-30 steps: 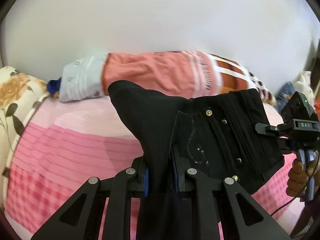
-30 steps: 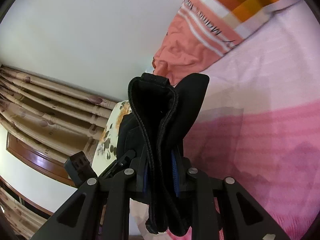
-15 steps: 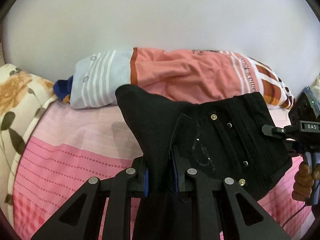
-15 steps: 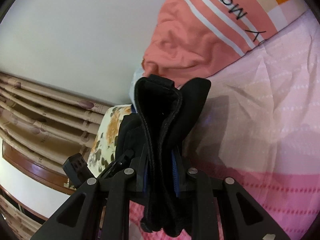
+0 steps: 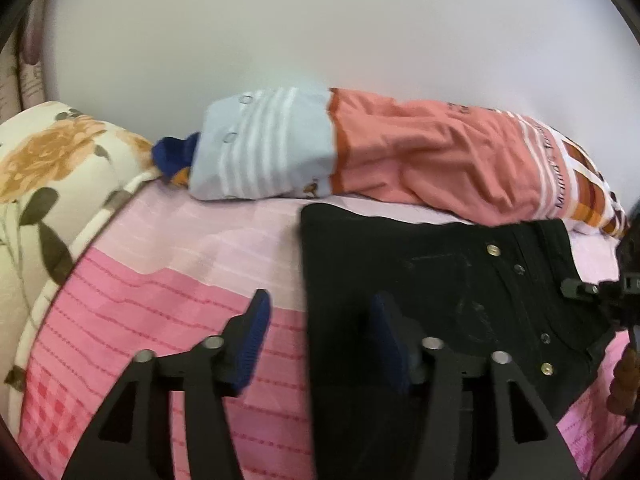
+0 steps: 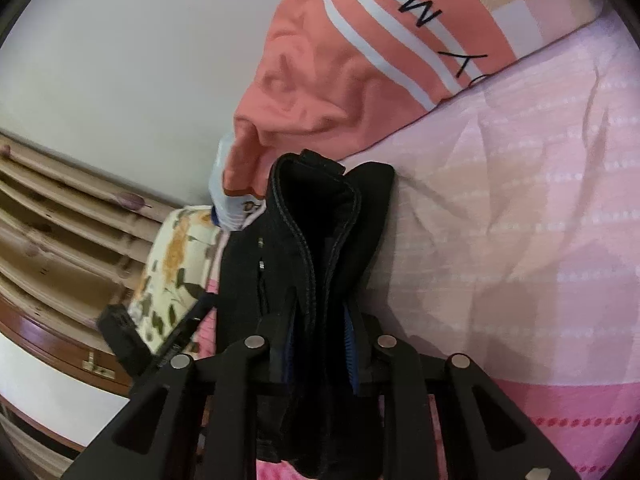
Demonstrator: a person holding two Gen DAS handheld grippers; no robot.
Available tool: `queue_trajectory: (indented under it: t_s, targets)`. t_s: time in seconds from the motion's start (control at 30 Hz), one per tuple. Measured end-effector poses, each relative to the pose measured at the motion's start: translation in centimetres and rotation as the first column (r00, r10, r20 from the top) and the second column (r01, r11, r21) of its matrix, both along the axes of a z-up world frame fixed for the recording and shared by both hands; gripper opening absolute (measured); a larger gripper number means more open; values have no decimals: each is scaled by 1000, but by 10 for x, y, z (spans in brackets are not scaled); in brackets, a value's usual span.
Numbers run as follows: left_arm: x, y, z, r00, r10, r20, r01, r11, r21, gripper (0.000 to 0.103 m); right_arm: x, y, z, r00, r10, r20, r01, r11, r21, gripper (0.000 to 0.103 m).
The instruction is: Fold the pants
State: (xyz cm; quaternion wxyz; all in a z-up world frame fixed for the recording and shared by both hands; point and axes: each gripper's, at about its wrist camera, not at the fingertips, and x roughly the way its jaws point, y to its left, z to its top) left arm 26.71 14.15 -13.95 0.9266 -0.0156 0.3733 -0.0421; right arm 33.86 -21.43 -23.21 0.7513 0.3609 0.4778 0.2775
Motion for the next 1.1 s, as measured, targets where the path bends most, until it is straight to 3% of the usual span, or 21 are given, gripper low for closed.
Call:
queue_trajectory:
  t_s: [0.17, 0.3, 0.37, 0.5, 0.6, 0.77, 1.1]
  targets:
    - [-9, 10, 10, 998, 54, 32, -55, 998, 20, 84, -8, -5, 3, 998, -67, 18, 67, 997, -49, 35]
    - [-25, 8, 15, 997, 74, 38, -75, 997, 29, 93, -34, -13, 39, 972, -160, 173, 176, 981, -79, 35]
    - [-32, 4, 16, 995, 94, 39, -96, 994, 51, 94, -51, 2, 60, 962, -111, 248, 142, 984, -112, 35]
    - [-50, -5, 20, 991, 110, 73, -115, 991, 61, 94, -91, 51, 94, 920, 23, 392, 115, 939, -325, 38]
    - [-61, -11, 21, 991, 114, 76, -118, 991, 55, 95, -111, 72, 97, 911, 38, 411, 139, 909, -392, 59]
    - [-74, -20, 22, 990, 106, 90, -113, 990, 79, 95, -128, 92, 85, 915, 44, 401, 153, 882, -445, 66]
    - [-86, -26, 21, 985, 118, 126, -132, 985, 111, 95, -132, 105, 78, 923, 9, 384, 180, 874, -452, 78]
